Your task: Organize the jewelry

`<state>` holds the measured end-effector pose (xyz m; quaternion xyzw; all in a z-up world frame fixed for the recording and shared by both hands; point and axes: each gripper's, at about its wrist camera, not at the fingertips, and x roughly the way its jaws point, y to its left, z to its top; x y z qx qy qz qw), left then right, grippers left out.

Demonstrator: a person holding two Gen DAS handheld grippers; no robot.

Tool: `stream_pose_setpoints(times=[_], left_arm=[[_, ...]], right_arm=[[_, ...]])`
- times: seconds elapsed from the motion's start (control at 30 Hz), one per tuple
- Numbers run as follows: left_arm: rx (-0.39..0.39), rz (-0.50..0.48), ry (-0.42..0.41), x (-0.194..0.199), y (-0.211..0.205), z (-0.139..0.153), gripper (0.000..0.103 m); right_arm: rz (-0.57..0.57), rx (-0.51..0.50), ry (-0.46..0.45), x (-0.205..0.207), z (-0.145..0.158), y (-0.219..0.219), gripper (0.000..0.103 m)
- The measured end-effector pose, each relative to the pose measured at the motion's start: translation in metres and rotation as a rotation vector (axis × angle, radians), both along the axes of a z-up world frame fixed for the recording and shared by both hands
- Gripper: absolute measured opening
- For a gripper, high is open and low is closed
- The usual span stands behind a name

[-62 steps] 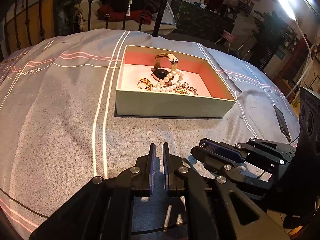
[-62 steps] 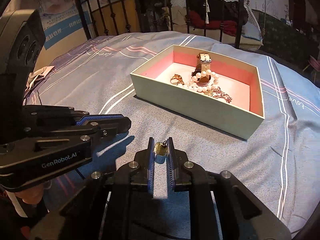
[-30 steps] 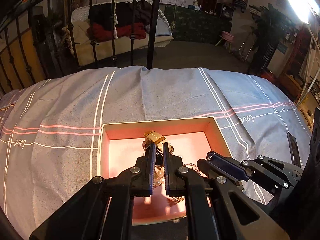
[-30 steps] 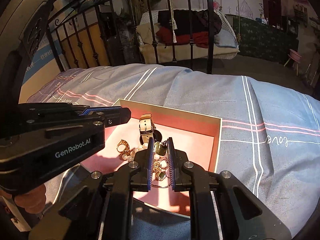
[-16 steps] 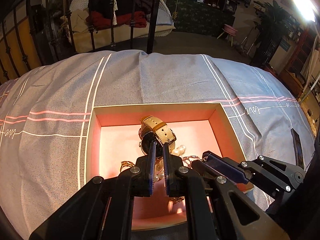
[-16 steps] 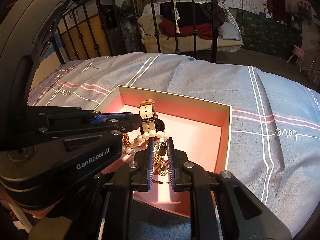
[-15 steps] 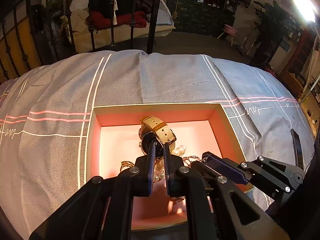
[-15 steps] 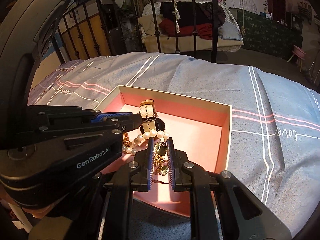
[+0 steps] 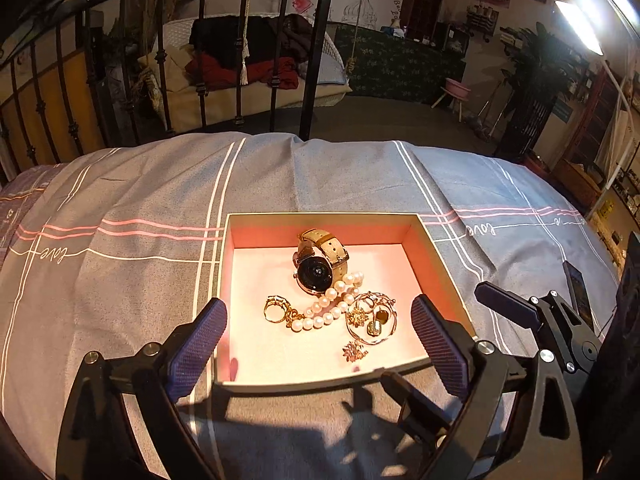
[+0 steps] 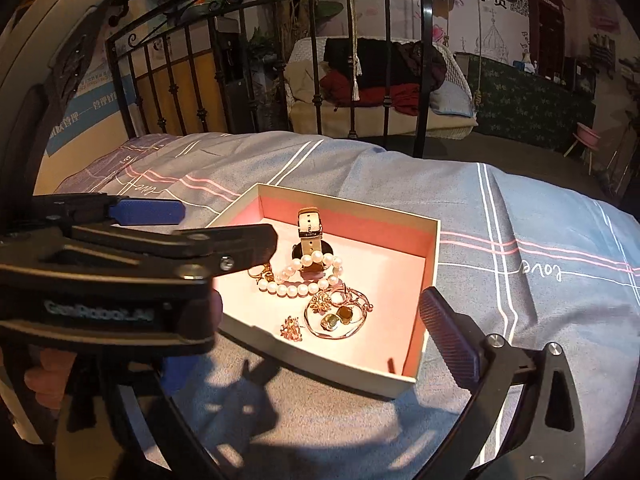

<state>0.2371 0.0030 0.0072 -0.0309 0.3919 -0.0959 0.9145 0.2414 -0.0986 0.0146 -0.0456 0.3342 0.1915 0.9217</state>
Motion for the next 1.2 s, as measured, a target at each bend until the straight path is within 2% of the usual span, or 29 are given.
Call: stream_pose_setpoints(times=[0.13, 0.23, 0.4, 0.67, 1.2], left_arm=[[-0.047, 0.009, -0.149, -0.051, 0.007, 0.008, 0.095], [-0.08, 0.037, -0.247, -0.086, 0.013, 0.01, 0.096], [0.004, 0.095, -0.411, -0.131, 0.014, 0.011, 0.096], [0.04, 0.112, -0.418, -0.142, 0.011, 0.009, 0.096], [0.053, 0.106, -0.4, -0.144, 0.008, 0.01, 0.096]], right_arm=[[-0.073, -0.015, -0.108, -0.036, 0.003, -0.012, 0.097], [-0.149, 0.039, -0.219, -0.066, 0.014, -0.027, 0.097], [-0.211, 0.105, -0.382, -0.115, 0.034, -0.046, 0.097], [-0.192, 0.145, -0.472, -0.15, 0.053, -0.052, 0.097], [-0.199, 0.152, -0.411, -0.139, 0.045, -0.056, 0.097]])
